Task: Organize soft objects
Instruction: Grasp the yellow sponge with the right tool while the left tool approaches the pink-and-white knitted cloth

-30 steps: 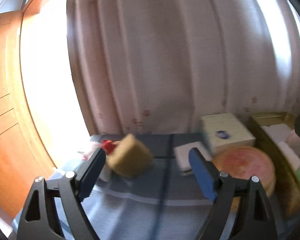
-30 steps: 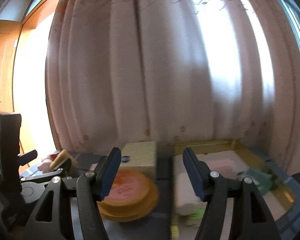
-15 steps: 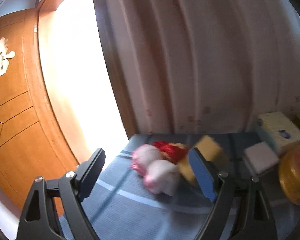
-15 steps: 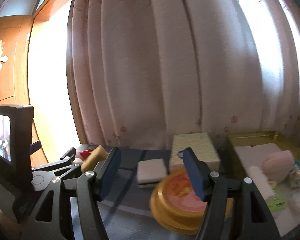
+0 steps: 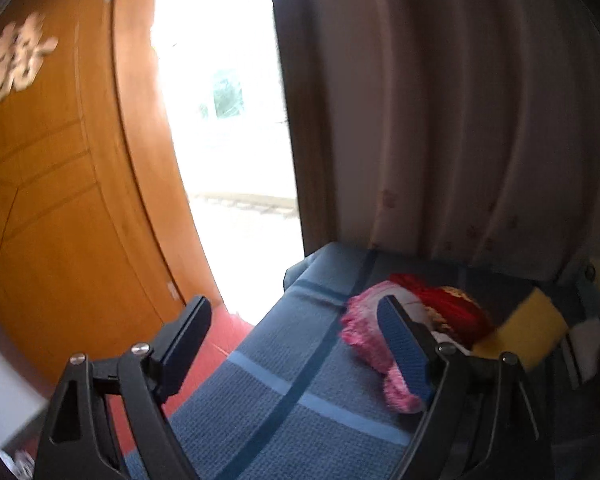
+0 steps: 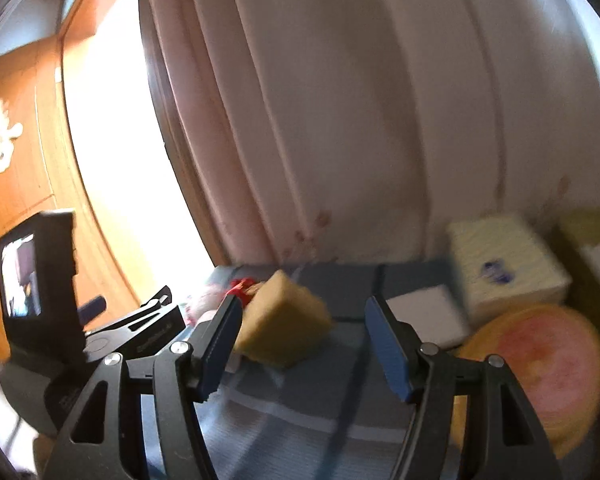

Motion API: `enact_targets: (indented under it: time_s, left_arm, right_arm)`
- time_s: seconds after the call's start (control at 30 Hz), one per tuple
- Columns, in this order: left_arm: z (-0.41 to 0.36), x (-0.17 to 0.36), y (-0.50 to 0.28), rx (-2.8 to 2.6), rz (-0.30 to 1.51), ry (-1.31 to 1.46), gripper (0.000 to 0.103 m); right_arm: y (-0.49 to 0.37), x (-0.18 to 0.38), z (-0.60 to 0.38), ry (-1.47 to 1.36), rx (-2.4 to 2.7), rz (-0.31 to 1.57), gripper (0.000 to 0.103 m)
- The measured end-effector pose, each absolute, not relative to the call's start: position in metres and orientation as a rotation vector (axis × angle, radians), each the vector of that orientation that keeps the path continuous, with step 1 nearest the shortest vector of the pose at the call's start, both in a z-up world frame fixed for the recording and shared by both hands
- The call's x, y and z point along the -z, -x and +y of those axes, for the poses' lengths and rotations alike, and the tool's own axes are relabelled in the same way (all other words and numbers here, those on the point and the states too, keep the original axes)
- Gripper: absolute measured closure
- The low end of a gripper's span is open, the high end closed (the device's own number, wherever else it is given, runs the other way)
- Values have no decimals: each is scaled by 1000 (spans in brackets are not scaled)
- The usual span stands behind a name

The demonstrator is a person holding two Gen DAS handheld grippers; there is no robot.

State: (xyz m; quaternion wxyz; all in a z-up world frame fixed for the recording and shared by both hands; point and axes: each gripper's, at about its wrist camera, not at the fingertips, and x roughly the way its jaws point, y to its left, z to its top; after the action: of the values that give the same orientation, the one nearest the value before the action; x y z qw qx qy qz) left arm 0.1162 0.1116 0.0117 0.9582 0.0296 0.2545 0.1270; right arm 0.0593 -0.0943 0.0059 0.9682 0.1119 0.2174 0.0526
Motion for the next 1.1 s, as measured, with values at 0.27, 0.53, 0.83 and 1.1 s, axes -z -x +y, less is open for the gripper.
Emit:
enact_targets:
  time_s: [0.27, 0.53, 0.83, 1.1]
  left_arm:
    - [134, -9, -129, -289, 584, 58, 17]
    - [139, -4, -133, -281, 607, 84, 17]
    - [136, -4, -131, -277, 606, 77, 17]
    - [137, -4, -131, -271, 605, 79, 17]
  right_arm:
    - [-107, 16, -90, -372, -162, 587, 37]
    - [-144, 31, -89, -437, -150, 679, 37]
    - [-145, 36, -95, -477, -195, 690, 53]
    - [-90, -1, -93, -316, -170, 451, 58]
